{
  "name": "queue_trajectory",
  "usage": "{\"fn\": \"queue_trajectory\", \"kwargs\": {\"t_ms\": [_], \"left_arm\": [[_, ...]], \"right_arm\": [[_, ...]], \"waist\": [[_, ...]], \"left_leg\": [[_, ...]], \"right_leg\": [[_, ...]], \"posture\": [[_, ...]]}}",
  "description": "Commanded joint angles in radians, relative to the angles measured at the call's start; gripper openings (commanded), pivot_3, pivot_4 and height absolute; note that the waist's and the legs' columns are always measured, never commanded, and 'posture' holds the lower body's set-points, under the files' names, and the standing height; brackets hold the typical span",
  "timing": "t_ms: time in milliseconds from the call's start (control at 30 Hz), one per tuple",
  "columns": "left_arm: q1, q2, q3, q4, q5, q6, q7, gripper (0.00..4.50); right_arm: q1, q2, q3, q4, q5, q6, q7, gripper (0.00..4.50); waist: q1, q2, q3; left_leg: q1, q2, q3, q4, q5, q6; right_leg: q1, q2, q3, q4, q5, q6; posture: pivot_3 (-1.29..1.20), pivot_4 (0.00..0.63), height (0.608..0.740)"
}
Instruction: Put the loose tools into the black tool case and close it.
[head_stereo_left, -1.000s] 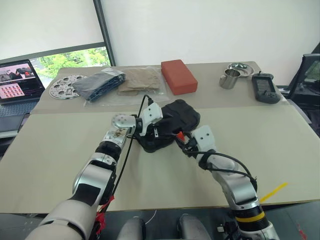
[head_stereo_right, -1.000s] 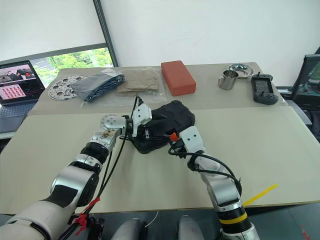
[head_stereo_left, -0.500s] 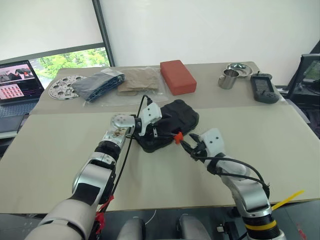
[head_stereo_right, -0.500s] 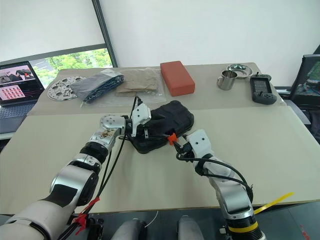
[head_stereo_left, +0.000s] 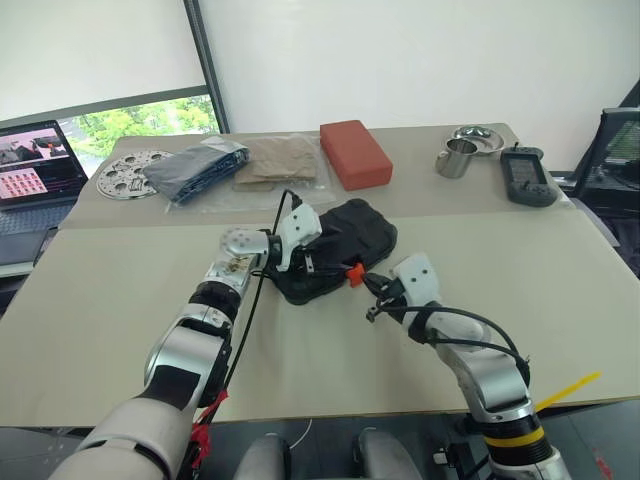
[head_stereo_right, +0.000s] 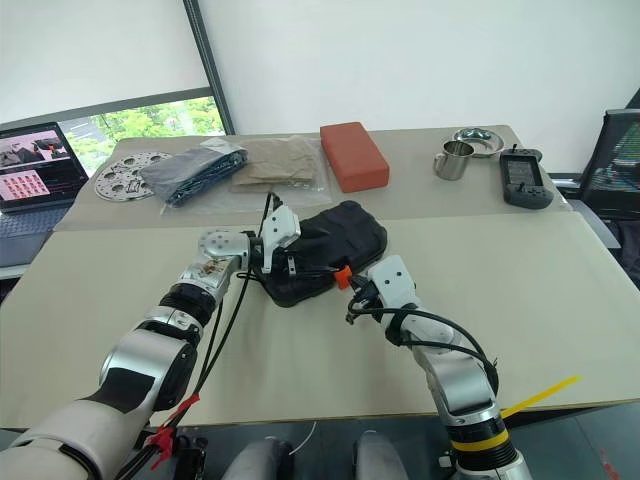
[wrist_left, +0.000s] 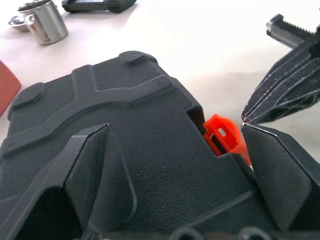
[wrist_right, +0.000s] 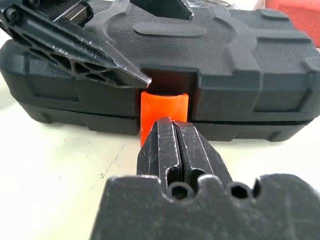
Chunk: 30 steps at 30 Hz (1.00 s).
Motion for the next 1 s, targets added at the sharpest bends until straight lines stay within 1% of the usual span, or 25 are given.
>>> {"fn": "queue_trajectory", "kwargs": {"t_ms": [33,167,433,600,767,867,933,967,1000], "left_arm": [[-0.008,0.035,0.055,0.012,-0.035,0.052,0.017,4.50],[-0.015,0.045,0.077,0.016,-0.036,0.075,0.034,4.50],[0.013,0.046,0.063,0.003,-0.016,0.072,0.035,4.50],[0.019,0.050,0.061,0.001,-0.010,0.068,0.034,4.50],[0.035,0.074,0.098,-0.043,-0.045,0.093,0.033,4.50],[0.080,0.110,0.140,-0.146,-0.097,0.142,0.032,4.50],[0.133,0.140,0.165,-0.247,-0.123,0.186,0.052,4.50],[0.155,0.149,0.169,-0.286,-0.131,0.205,0.060,4.50],[0.204,0.169,0.186,-0.374,-0.148,0.251,0.081,4.50]], "right_arm": [[-0.029,0.011,0.012,-0.004,-0.007,-0.025,0.006,0.05],[-0.064,0.027,0.028,0.044,-0.015,-0.040,0.005,0.05],[-0.140,0.060,0.033,0.139,-0.033,-0.086,0.007,0.05],[-0.141,0.064,0.036,0.162,-0.039,-0.095,0.020,0.05],[-0.080,0.019,-0.012,0.118,-0.001,-0.100,0.071,0.05],[-0.034,-0.042,-0.084,0.092,0.059,-0.131,0.148,0.05],[-0.004,-0.089,-0.130,0.094,0.106,-0.160,0.216,0.61],[0.007,-0.104,-0.143,0.095,0.122,-0.169,0.237,0.73],[0.020,-0.129,-0.176,0.112,0.147,-0.194,0.275,1.16]], "waist": [[0.000,-0.001,0.000],[0.002,-0.001,0.001],[-0.001,-0.003,0.002],[-0.001,-0.003,0.002],[0.001,-0.003,0.002],[0.001,-0.003,0.002],[0.001,-0.003,0.002],[0.002,-0.003,0.002],[0.003,-0.003,0.002]], "left_leg": [[0.000,0.001,0.000,0.000,0.000,0.000],[-0.002,0.001,0.000,-0.001,0.000,0.000],[-0.001,0.001,0.000,-0.002,0.000,0.000],[-0.001,0.001,0.000,-0.002,0.000,0.000],[-0.001,0.001,0.000,-0.002,0.000,0.000],[-0.002,0.001,0.000,-0.002,0.000,0.000],[-0.003,0.001,0.001,-0.002,0.000,0.000],[-0.003,0.001,0.001,-0.003,0.000,0.000],[-0.003,0.001,0.001,-0.003,0.000,0.000]], "right_leg": [[-0.001,0.000,0.000,0.000,0.000,0.000],[-0.003,0.001,0.000,0.000,0.000,0.000],[-0.003,0.001,0.000,0.000,0.000,-0.001],[-0.003,0.001,0.000,0.000,0.000,-0.001],[-0.003,0.001,0.000,0.000,0.000,-0.001],[-0.004,0.001,0.000,0.000,0.000,-0.001],[-0.005,0.000,0.001,-0.001,0.001,-0.001],[-0.005,0.000,0.002,-0.001,0.001,-0.002],[-0.005,0.000,0.001,-0.001,0.002,-0.004]], "posture": [[0.00,0.150,0.707],[0.00,0.150,0.707],[0.00,0.150,0.707],[0.00,0.150,0.707],[0.00,0.150,0.707],[0.00,0.150,0.707],[0.00,0.150,0.707],[0.00,0.150,0.707],[0.00,0.150,0.707]]}}
